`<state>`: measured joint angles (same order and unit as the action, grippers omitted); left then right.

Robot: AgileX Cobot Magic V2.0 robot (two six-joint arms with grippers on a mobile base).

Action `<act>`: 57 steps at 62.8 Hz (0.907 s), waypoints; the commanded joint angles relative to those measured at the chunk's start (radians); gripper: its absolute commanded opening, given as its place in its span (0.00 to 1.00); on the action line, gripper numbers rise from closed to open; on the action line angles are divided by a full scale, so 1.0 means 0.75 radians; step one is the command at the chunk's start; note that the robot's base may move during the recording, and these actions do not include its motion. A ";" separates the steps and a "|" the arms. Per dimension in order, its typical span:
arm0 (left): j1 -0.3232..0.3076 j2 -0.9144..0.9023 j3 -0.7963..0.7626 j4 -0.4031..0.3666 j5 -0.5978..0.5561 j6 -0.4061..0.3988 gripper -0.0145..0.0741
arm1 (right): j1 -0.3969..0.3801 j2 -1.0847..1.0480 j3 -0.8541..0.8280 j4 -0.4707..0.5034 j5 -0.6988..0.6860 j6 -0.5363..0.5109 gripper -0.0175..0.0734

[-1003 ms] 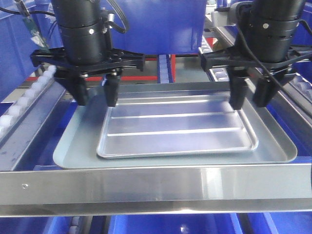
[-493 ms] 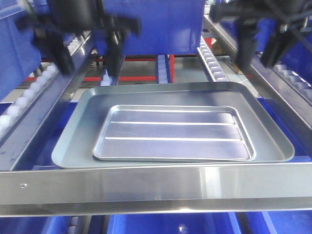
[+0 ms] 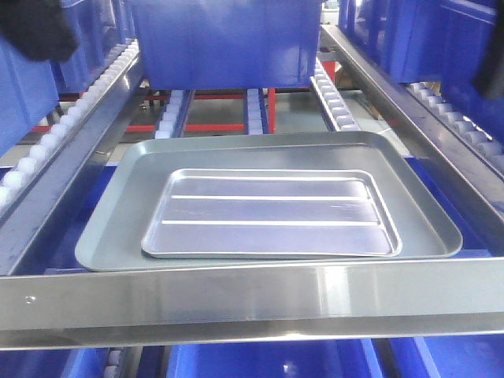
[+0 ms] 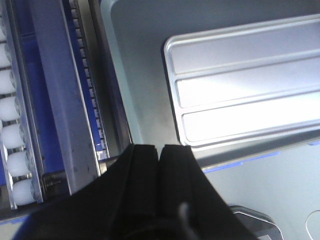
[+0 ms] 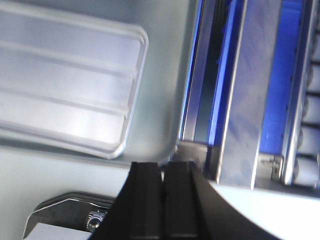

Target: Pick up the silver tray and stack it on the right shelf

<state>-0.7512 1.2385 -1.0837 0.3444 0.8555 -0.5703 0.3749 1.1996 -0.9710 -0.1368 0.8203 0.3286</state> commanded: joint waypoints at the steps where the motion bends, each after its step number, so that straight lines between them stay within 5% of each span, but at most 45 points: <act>1: -0.006 -0.148 0.087 0.032 -0.156 -0.004 0.05 | -0.003 -0.130 0.095 -0.031 -0.138 -0.018 0.25; 20: -0.006 -0.643 0.361 0.041 -0.286 0.011 0.05 | -0.003 -0.589 0.383 -0.031 -0.281 -0.042 0.25; 37: -0.006 -1.134 0.364 -0.206 -0.243 0.367 0.05 | -0.003 -1.123 0.390 -0.031 -0.305 -0.096 0.25; 57: -0.006 -1.274 0.364 -0.240 -0.144 0.382 0.05 | -0.003 -1.272 0.390 -0.031 -0.318 -0.096 0.25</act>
<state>-0.7512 0.2694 -0.7851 0.1717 0.8190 -0.2875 0.3749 0.2318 -0.6505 -0.1389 0.6706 0.2686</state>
